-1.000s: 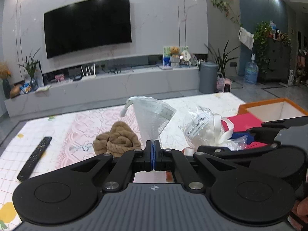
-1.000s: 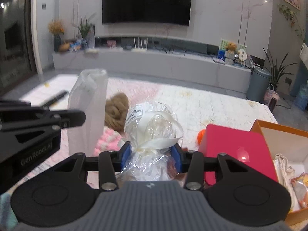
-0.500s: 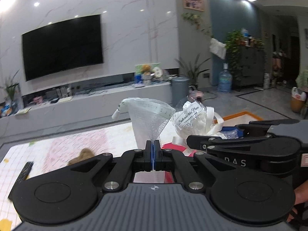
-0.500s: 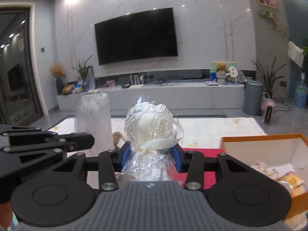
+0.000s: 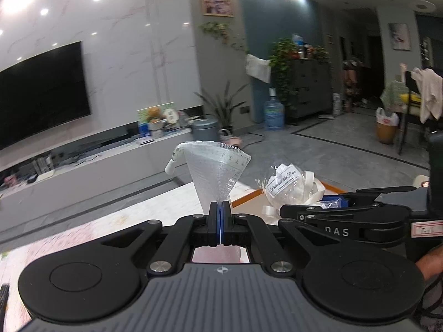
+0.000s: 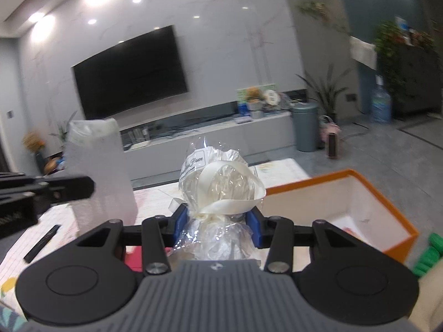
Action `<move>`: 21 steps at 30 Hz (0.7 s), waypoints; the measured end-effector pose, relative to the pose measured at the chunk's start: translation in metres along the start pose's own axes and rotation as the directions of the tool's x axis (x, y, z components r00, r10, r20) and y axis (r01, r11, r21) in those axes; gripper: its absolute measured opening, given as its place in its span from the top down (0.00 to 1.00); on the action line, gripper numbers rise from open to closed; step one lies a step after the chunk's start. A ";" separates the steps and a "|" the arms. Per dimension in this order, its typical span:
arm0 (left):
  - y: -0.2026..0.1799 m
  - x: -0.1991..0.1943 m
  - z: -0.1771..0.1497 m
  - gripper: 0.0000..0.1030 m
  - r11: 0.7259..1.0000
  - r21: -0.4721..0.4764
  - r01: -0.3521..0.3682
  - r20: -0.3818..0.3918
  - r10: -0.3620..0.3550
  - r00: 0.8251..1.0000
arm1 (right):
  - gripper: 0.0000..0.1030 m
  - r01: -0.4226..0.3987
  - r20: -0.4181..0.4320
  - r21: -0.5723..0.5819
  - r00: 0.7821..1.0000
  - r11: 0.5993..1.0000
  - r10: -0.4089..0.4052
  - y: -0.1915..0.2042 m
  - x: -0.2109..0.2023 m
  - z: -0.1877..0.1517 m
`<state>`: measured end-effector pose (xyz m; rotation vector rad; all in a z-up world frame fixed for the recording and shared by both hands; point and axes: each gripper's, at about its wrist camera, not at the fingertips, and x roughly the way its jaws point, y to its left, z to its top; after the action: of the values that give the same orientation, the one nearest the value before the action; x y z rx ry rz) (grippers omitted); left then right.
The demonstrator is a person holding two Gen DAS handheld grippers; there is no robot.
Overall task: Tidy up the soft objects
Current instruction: 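Lift the plastic bag and white bundle and carry them over the box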
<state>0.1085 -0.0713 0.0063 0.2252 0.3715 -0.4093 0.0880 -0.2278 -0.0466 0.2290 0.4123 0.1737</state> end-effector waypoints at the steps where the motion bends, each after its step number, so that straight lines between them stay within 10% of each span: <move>1: -0.004 0.003 0.000 1.00 1.000 0.010 0.011 0.001 -0.011 1.000 | 0.57 0.009 -0.003 0.011 1.000 1.000 -0.009 -0.005 0.001 0.000; 21: -0.013 0.110 -0.015 1.00 0.998 -0.043 0.040 -0.246 -0.050 0.968 | 0.56 0.027 -0.273 -0.025 0.961 0.999 -0.033 -0.074 0.091 0.015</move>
<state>0.1918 -0.1165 -0.0528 0.2320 0.6303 -0.4195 0.1856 -0.2825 -0.0861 0.1779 0.6887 0.1805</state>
